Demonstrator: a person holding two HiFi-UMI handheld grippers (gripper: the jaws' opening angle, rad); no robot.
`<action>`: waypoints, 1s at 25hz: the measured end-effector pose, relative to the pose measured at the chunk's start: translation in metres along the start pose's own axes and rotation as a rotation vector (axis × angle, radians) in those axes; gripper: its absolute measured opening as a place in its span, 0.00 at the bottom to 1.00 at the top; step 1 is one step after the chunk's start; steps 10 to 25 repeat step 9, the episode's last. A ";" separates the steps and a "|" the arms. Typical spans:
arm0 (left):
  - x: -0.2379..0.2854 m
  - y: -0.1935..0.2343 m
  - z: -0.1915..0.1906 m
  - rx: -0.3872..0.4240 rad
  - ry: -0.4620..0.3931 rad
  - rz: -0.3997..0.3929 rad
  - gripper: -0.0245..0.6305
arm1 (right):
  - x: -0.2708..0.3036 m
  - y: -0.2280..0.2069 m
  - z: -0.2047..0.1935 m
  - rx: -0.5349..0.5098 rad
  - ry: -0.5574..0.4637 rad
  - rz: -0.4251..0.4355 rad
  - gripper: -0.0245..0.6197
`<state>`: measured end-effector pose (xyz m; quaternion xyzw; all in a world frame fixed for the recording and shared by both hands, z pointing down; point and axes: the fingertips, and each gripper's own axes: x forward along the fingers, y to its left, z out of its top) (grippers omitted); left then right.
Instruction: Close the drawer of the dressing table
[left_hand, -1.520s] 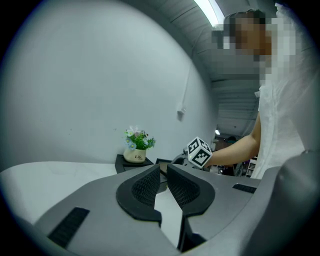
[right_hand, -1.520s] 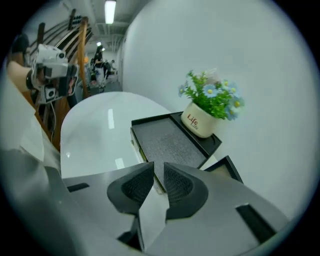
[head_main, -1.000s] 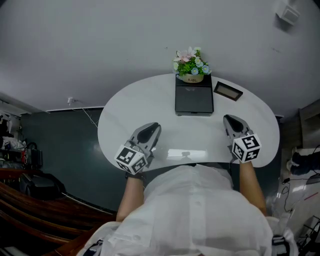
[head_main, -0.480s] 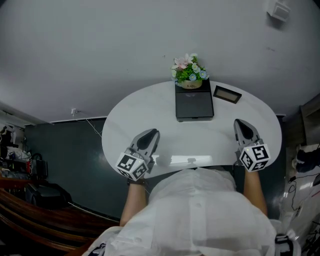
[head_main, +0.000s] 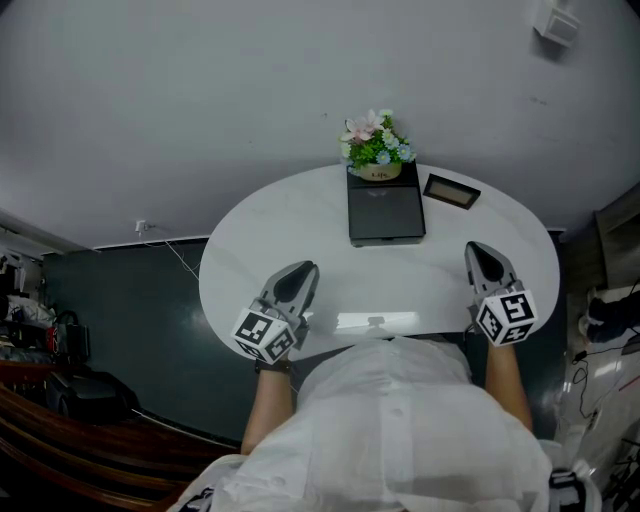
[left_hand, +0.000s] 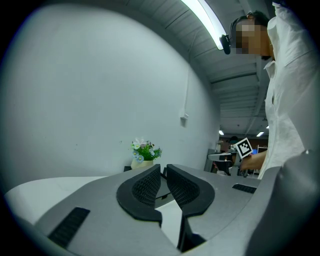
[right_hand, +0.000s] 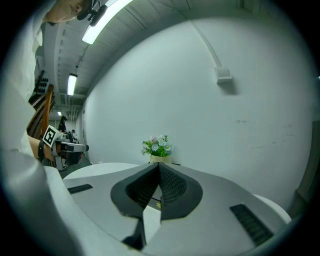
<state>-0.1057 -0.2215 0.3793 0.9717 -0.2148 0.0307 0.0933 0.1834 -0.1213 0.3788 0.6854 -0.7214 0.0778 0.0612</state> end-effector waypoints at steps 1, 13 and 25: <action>0.001 0.000 -0.001 -0.003 0.000 -0.002 0.11 | 0.000 0.000 -0.001 -0.003 0.004 -0.002 0.05; 0.005 0.007 -0.006 -0.024 0.003 -0.004 0.11 | 0.010 0.002 0.000 -0.026 0.021 0.001 0.05; 0.005 0.007 -0.006 -0.024 0.003 -0.004 0.11 | 0.010 0.002 0.000 -0.026 0.021 0.001 0.05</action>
